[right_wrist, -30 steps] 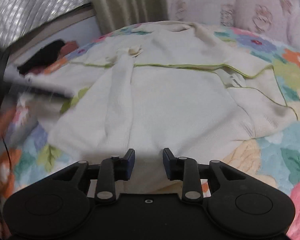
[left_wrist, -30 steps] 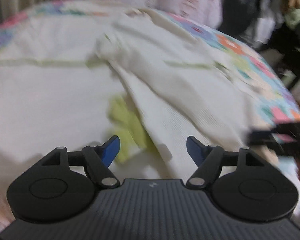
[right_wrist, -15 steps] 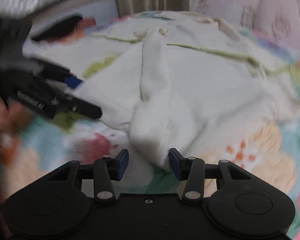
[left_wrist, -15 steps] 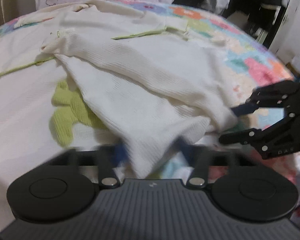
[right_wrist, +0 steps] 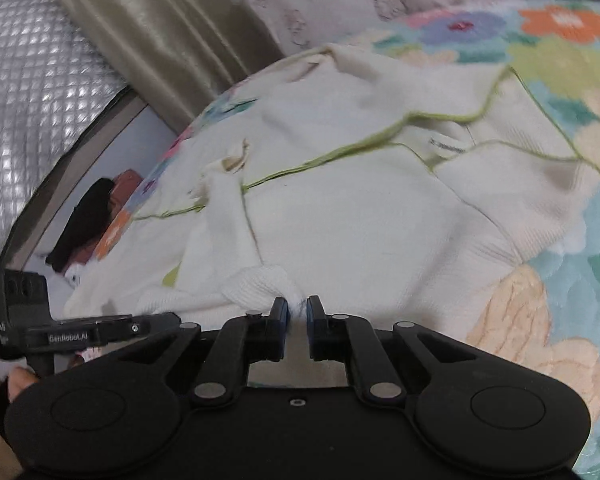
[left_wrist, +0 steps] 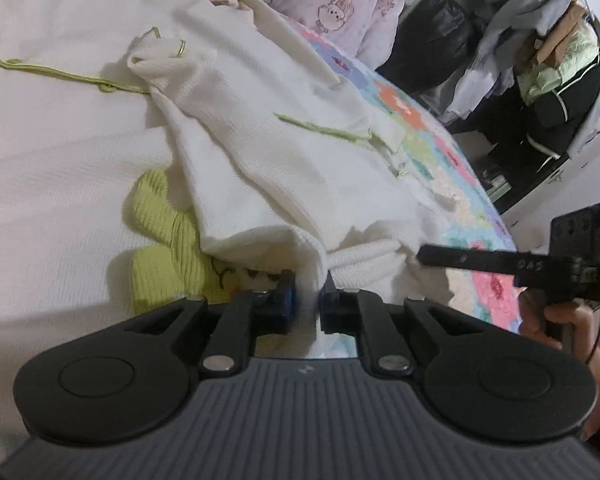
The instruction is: Fold clothes
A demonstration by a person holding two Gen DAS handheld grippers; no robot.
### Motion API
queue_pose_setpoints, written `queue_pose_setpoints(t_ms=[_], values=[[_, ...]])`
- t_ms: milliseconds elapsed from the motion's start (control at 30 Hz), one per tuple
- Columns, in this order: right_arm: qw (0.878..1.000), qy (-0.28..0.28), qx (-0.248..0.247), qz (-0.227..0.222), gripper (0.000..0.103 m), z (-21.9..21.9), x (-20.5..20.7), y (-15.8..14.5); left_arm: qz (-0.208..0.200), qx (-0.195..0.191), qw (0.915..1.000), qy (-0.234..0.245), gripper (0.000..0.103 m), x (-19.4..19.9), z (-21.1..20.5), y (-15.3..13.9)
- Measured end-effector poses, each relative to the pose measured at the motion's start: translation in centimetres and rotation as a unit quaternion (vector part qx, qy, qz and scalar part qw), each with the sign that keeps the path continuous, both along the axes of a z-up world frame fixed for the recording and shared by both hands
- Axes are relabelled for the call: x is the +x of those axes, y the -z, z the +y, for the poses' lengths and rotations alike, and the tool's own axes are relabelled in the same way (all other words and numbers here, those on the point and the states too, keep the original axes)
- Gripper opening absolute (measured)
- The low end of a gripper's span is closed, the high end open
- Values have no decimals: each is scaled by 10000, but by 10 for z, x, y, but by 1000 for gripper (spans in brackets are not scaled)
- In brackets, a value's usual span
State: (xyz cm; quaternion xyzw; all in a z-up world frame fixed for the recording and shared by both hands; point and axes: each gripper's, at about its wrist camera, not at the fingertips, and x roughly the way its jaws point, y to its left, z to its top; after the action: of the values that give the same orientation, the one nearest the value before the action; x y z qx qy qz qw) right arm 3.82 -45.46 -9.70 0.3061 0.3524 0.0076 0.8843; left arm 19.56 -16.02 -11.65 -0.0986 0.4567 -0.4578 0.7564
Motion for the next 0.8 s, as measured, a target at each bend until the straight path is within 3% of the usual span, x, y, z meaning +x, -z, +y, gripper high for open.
queue_pose_setpoints(t_ms=[67, 167, 333, 467, 533, 567, 600, 700, 733, 767, 800], values=[[9996, 231, 65, 139, 11, -3, 0, 6, 139, -145, 9998, -60, 23, 5, 1, 3], [9972, 589, -252, 381, 15, -2, -4, 10, 561, -336, 9977, -162, 24, 11, 5, 9], [9826, 646, -1693, 417, 20, 29, -27, -3, 898, -420, 9950, -144, 24, 13, 5, 15], [9740, 259, -2238, 227, 30, 56, -37, -12, 757, -263, 9967, -99, 23, 15, -2, 18], [9692, -25, -2458, 151, 41, 70, -40, -13, 591, -43, 9982, -26, 19, 13, -7, 17], [9663, -168, -2566, 114, 59, 77, -41, -14, 461, 89, 9989, 9, 17, 11, -10, 15], [9615, -320, -2728, 112, 65, 85, -40, -13, 349, 149, 9993, 28, 17, 8, -11, 14], [9336, -554, -3531, 248, 64, 105, -19, -1, 403, 177, 9990, 62, 17, 7, -11, 13], [9330, -469, -3556, 281, 62, 103, -13, 1, 441, 169, 9989, 49, 17, 7, -10, 14], [9358, -318, -3494, 352, 52, 98, -6, 2, 484, 164, 9987, 34, 17, 9, -10, 15], [9353, -155, -3505, 469, 22, 93, -1, 2, 537, 165, 9984, 15, 17, 11, -10, 15]])
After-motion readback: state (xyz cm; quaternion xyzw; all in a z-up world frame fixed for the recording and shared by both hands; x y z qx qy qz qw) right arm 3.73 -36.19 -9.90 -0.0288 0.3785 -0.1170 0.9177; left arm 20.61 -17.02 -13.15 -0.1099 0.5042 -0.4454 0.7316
